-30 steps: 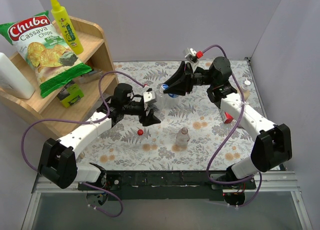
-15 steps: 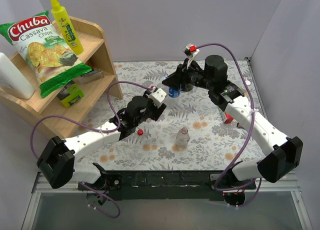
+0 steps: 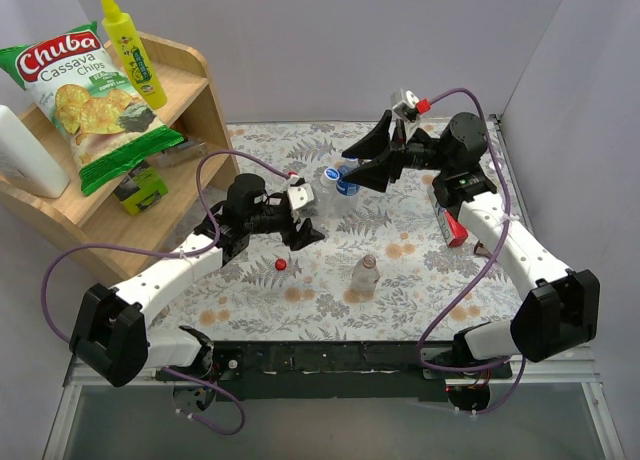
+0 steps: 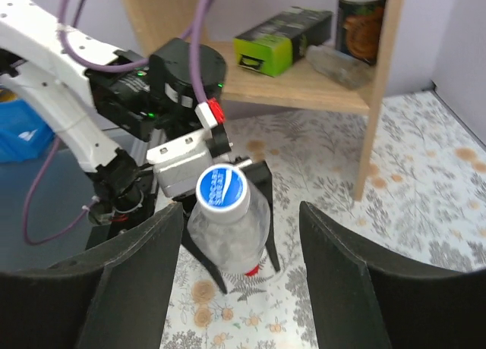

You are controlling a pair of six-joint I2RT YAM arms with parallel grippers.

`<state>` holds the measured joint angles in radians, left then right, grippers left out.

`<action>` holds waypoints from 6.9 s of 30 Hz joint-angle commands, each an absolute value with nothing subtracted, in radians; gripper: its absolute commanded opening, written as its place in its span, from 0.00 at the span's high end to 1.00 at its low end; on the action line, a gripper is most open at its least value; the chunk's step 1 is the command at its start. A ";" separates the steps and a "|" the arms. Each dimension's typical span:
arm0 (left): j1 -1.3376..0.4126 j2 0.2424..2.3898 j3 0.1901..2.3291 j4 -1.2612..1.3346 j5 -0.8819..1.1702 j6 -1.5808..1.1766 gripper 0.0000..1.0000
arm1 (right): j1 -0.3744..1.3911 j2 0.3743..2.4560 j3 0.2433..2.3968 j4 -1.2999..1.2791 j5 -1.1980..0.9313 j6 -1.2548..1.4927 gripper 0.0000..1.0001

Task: Screw on the bottle caps

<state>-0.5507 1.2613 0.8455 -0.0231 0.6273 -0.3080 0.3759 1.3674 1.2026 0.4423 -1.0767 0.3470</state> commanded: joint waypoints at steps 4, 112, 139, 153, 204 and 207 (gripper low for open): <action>-0.557 1.259 0.899 -0.095 0.871 -0.285 1.00 | 0.420 1.428 1.232 0.703 -1.195 0.443 0.30; -0.621 1.206 0.698 -0.169 0.385 -0.370 0.02 | -0.095 1.511 1.144 -0.115 -0.930 -0.368 0.59; -0.621 1.183 0.689 -0.202 0.379 -0.324 0.02 | -0.095 1.334 1.281 -0.294 -0.907 -0.371 0.09; -0.594 1.180 0.687 -0.238 0.357 -0.305 0.02 | 0.279 1.052 0.859 -0.466 -1.114 -0.753 0.09; -0.882 1.468 0.802 0.272 0.251 -0.557 0.05 | 0.462 1.143 0.762 0.288 -0.580 0.382 0.96; -0.882 1.473 0.804 0.265 0.267 -0.555 0.07 | 0.463 1.144 0.764 0.296 -0.589 0.390 0.97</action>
